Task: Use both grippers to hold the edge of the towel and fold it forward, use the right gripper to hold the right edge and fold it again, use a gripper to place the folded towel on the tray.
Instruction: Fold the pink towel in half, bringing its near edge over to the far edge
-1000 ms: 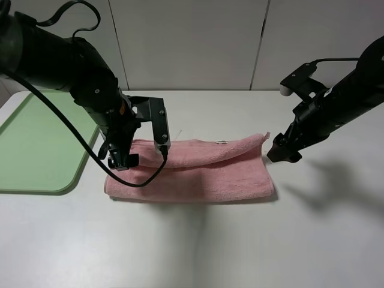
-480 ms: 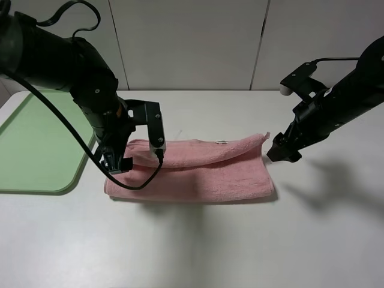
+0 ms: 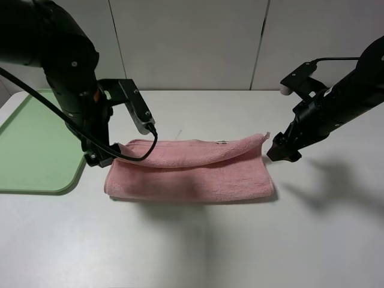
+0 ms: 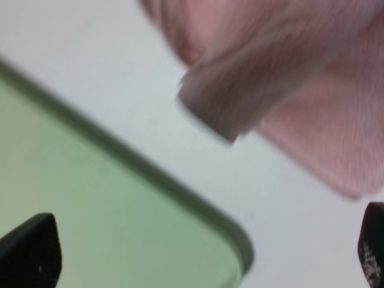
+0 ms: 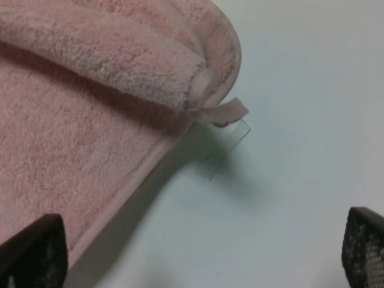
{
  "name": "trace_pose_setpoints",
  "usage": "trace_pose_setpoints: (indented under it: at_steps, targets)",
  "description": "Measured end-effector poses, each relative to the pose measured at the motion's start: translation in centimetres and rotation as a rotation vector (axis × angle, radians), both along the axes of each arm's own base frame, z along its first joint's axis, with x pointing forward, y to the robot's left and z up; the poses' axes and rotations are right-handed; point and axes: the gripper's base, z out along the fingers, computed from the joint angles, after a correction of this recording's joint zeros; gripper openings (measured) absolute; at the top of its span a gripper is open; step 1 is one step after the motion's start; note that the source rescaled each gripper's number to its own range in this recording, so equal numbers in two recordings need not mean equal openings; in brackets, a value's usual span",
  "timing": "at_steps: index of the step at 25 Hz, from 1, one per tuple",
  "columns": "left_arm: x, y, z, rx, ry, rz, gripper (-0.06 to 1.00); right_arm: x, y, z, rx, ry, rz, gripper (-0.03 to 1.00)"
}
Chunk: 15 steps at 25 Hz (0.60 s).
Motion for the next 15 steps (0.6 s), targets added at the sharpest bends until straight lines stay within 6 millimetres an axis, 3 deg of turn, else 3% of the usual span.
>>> trace_pose_setpoints:
  at_steps: [8, 15]
  targets:
    - [-2.9, 2.4, 6.1, -0.081, -0.099, 0.221, 1.0, 0.0, 0.0, 0.0, 0.0, 0.0, 0.0, 1.0]
    - [-7.5, 4.7, 10.9, -0.265, -0.153, 0.294, 1.0, 0.0, 0.0, 0.0, 0.001, 0.0, -0.001, 1.0]
